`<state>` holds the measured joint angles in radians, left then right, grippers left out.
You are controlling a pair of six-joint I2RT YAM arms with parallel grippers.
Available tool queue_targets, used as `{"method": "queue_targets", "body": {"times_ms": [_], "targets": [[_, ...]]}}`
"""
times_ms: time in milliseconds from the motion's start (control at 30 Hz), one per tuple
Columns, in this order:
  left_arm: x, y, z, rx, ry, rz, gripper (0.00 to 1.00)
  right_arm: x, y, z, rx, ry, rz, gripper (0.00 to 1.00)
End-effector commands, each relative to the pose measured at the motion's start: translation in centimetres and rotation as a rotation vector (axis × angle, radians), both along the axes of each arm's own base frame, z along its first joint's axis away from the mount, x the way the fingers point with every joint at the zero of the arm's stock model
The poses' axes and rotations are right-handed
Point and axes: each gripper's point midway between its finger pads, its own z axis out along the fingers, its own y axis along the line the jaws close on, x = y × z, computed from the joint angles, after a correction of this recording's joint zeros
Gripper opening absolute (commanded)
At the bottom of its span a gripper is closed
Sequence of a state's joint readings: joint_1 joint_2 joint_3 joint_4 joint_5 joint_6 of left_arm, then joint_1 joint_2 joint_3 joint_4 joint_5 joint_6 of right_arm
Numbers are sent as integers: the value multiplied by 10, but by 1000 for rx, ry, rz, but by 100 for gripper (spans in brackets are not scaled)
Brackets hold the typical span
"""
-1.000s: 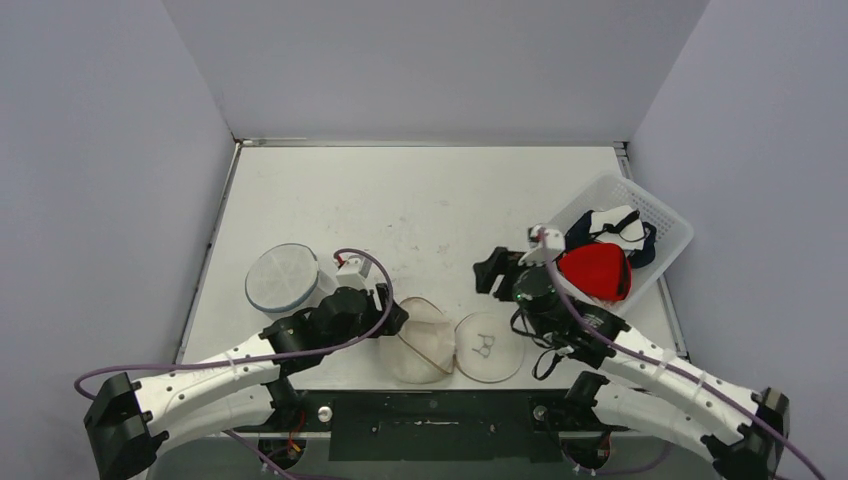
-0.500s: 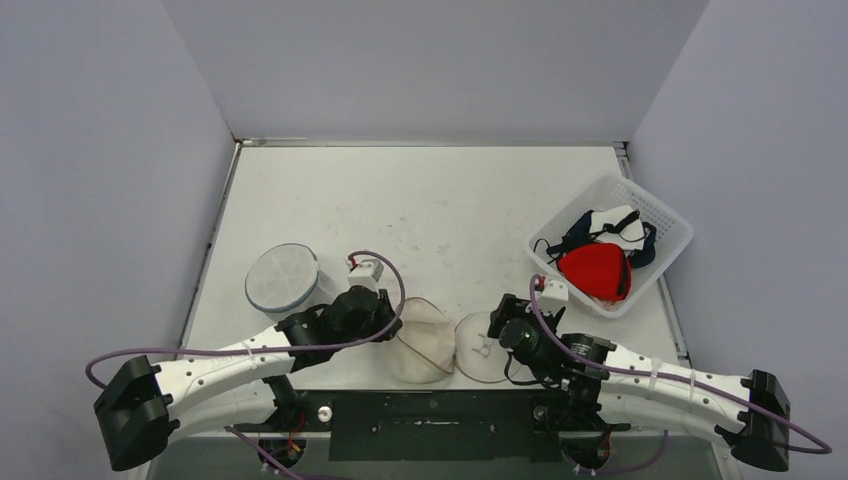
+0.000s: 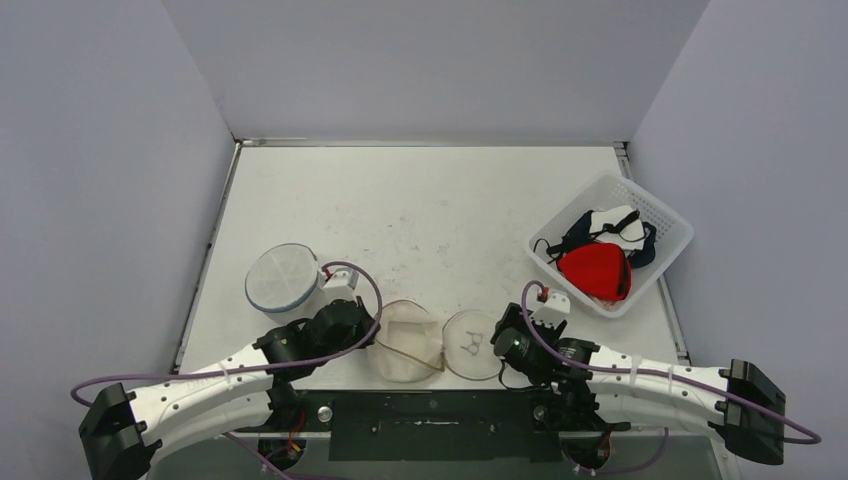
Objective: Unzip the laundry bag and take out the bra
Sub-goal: Pick up the laundry bag at the center of the board.
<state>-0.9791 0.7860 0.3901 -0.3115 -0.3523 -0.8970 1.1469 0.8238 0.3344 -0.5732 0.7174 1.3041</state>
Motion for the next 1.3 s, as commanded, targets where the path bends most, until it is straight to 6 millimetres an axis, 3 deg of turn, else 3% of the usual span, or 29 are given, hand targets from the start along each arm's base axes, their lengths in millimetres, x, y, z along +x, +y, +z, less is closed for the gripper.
{"method": "queue_targets", "body": {"times_ms": [0, 267, 467, 600, 733, 900, 1067, 1267], "targets": [[3, 13, -2, 15, -15, 59, 0, 2, 4, -9, 49, -6, -31, 70], [2, 11, -7, 9, -5, 55, 0, -3, 16, -32, 45, 45, 17, 55], [3, 8, -3, -9, -13, 53, 0, -7, 19, -40, 37, 73, 35, 29], [3, 5, 0, -24, -15, 46, 0, -4, 20, -28, 39, 47, 44, 11], [4, 0, 9, -55, -27, 34, 0, 8, 26, 16, 35, -42, 67, 5], [11, -11, 36, -115, -87, 14, 0, 26, 37, 104, 46, -212, 144, 5], [28, -20, 74, -116, -180, 13, 0, 36, 47, 171, -65, -296, 249, 5], [52, -31, 135, -109, -310, 22, 0, 46, 56, 227, -186, -353, 319, 5]]}}
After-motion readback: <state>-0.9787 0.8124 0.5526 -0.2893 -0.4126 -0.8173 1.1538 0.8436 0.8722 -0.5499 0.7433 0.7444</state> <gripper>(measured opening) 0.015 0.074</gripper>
